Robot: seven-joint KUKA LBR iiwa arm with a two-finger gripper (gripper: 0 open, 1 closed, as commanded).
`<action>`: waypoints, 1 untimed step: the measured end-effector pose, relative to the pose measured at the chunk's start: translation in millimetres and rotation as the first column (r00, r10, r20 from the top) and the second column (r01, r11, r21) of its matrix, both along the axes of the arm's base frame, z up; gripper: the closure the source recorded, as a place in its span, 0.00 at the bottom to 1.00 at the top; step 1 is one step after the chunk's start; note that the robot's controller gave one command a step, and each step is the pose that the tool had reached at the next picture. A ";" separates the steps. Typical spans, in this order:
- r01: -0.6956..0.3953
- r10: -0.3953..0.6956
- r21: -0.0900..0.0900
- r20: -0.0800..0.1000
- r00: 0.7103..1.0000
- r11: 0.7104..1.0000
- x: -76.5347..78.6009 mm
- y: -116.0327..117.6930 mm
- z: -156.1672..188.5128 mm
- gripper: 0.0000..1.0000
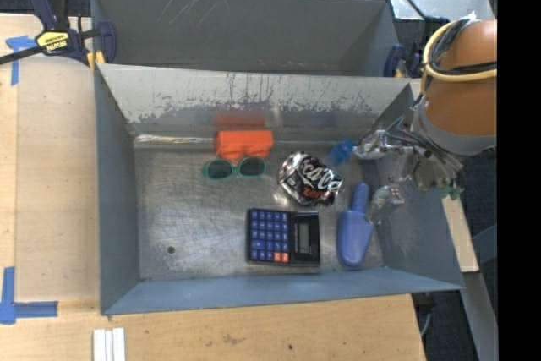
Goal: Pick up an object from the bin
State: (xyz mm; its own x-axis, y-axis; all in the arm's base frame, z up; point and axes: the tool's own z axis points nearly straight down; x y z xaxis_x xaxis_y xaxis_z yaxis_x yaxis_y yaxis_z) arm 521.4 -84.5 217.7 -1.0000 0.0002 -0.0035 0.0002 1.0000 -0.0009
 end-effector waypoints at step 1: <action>-0.202 0.202 -0.003 0.007 0.979 0.979 -2.8 -11.5 -45.1 0.00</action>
Offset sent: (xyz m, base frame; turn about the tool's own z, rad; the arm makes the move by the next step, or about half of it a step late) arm -0.0118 -0.0274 -0.0577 -0.5471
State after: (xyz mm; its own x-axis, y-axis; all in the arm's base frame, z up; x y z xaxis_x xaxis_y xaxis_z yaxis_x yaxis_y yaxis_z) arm 518.6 -96.0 172.6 -0.9793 -0.2022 -0.0110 -0.2022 0.9793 -0.0039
